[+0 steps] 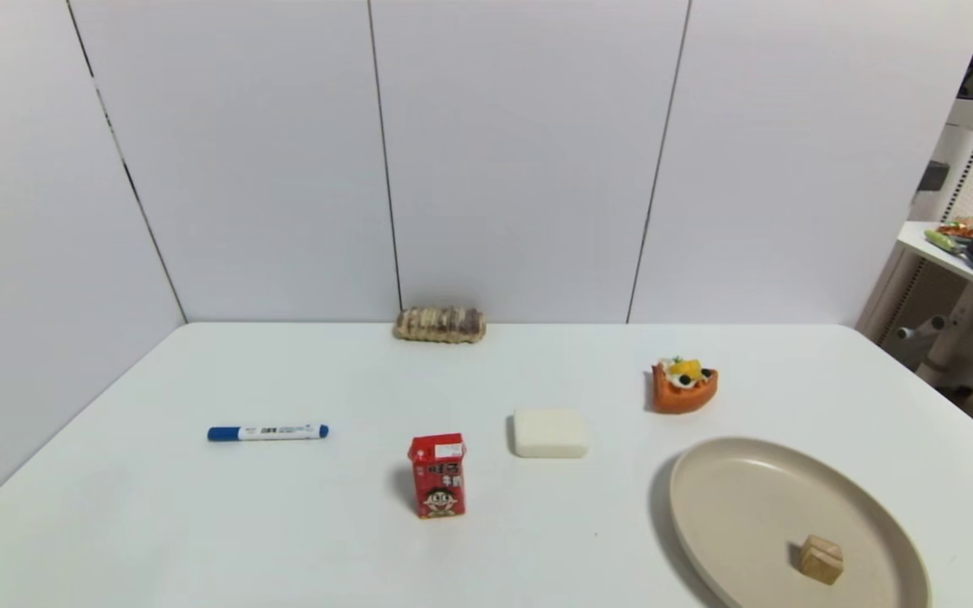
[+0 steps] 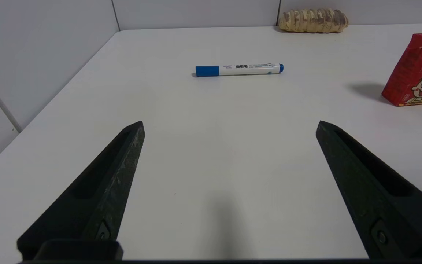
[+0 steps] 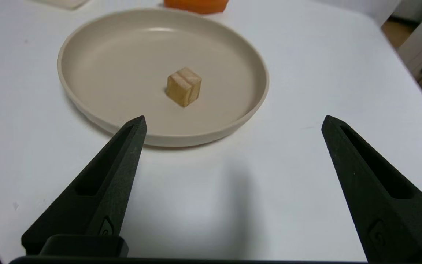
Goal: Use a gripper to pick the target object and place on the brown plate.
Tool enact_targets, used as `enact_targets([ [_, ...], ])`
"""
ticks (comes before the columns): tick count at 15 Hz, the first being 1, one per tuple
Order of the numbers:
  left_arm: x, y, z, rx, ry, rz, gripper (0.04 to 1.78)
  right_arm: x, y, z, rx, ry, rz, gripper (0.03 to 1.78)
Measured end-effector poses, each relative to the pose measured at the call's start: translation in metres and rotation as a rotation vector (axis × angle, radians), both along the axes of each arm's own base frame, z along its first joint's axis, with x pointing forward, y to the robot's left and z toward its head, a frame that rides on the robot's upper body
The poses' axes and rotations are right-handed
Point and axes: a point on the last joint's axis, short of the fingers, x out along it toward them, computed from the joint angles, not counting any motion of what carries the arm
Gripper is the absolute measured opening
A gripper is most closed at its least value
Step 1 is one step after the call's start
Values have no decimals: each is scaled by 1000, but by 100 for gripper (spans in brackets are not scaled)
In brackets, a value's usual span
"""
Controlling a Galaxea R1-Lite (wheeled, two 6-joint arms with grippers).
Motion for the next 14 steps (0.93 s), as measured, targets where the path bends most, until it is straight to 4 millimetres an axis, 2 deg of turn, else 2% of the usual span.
enact_targets([
  [3, 0, 0, 0, 0, 0, 0, 169, -10, 0, -5, 41, -130, -26, 167],
  [7, 0, 0, 0, 0, 0, 0, 169, -14, -1, -7, 176, -185, -75, 168],
  [14, 0, 0, 0, 0, 0, 0, 169, -15, -1, -8, 147, -194, -86, 169],
])
